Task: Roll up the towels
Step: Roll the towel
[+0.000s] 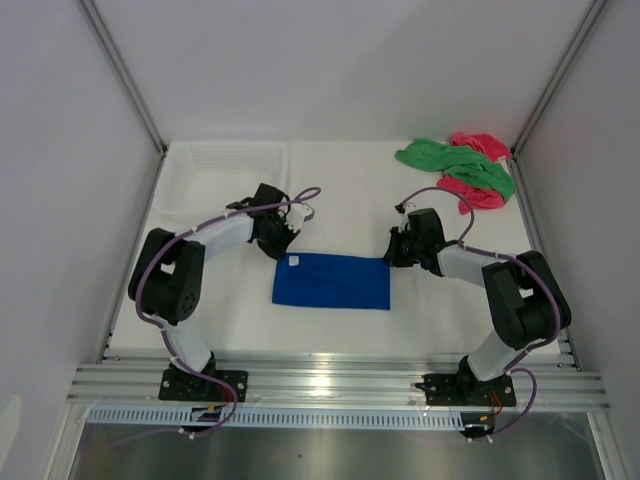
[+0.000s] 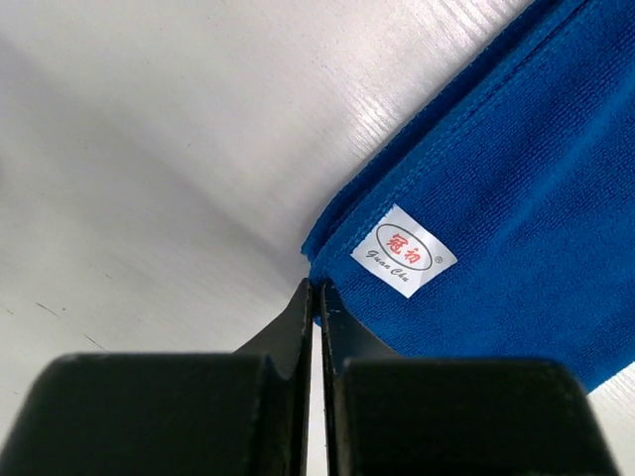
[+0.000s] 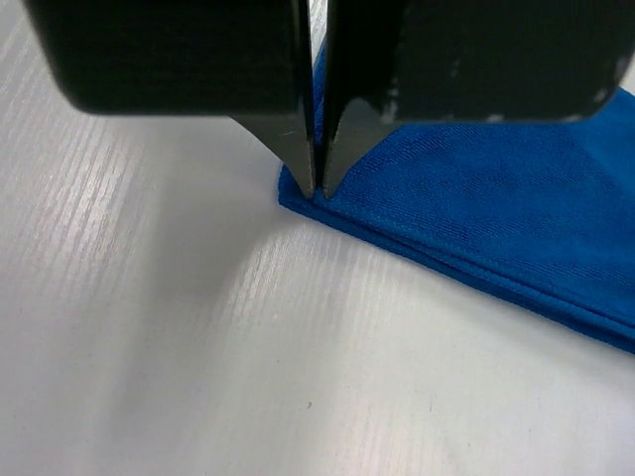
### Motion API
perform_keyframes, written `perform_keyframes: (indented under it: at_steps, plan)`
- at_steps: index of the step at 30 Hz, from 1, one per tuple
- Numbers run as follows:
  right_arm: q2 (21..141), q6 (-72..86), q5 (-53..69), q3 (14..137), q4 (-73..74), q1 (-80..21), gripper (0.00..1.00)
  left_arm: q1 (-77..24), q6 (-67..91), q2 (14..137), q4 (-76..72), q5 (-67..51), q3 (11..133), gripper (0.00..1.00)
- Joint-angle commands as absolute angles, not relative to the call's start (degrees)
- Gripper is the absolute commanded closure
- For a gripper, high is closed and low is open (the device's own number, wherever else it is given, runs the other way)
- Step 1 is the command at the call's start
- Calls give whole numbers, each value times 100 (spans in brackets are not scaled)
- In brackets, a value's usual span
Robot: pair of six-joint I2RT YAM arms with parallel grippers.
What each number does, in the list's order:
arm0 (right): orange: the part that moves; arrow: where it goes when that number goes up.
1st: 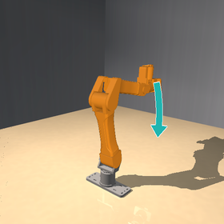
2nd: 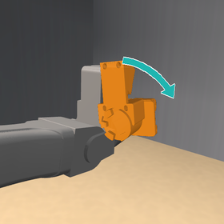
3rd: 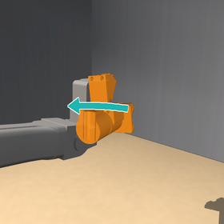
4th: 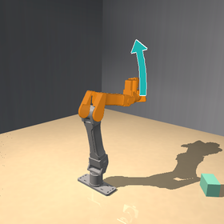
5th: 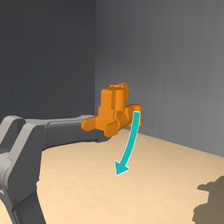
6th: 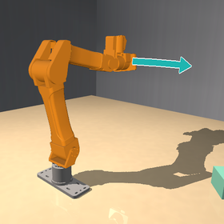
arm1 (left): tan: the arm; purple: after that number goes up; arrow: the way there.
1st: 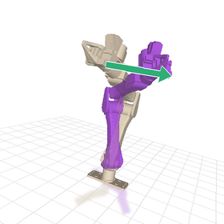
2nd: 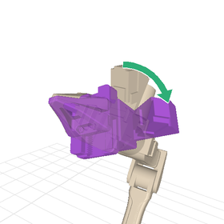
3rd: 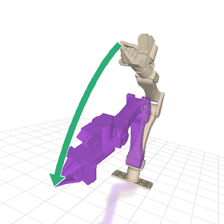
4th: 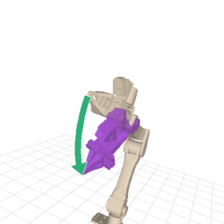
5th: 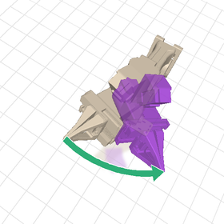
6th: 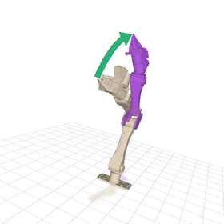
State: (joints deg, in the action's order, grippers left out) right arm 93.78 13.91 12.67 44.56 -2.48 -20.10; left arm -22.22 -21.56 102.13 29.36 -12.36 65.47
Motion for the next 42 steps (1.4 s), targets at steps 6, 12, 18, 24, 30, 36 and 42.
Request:
perform_keyframes:
  at_steps: [6, 12, 18, 24, 30, 36, 42]
  plan:
    - [9027, 1397, 889, 4377, -290, -1960, 73, -2171, -2232, 10169, 3067, -1310, 6864, 64]
    - [7966, 1292, 133, 4473, 366, -1934, 59, -2171, -2267, 9713, 3287, -1240, 6926, 55]
    - [7611, 1800, -133, 5009, 1983, -1934, 82, -2180, -2373, 9282, 3655, -1169, 6926, 55]
    - [7427, 2792, 633, 4159, 1418, -2653, 99, -2757, -2777, 8666, 4069, -1503, 6391, 66]
    - [7075, 3225, 527, 3402, 494, -3287, 100, -3243, -3050, 9122, 3850, -1151, 5819, 65]
    - [7549, 3243, 589, 3164, 281, -3270, 100, -3243, -3067, 9694, 3867, -668, 5818, 66]
    - [7963, 3489, 571, 3085, 790, -2725, 100, -3243, -3120, 9817, 4139, -334, 5898, 67]
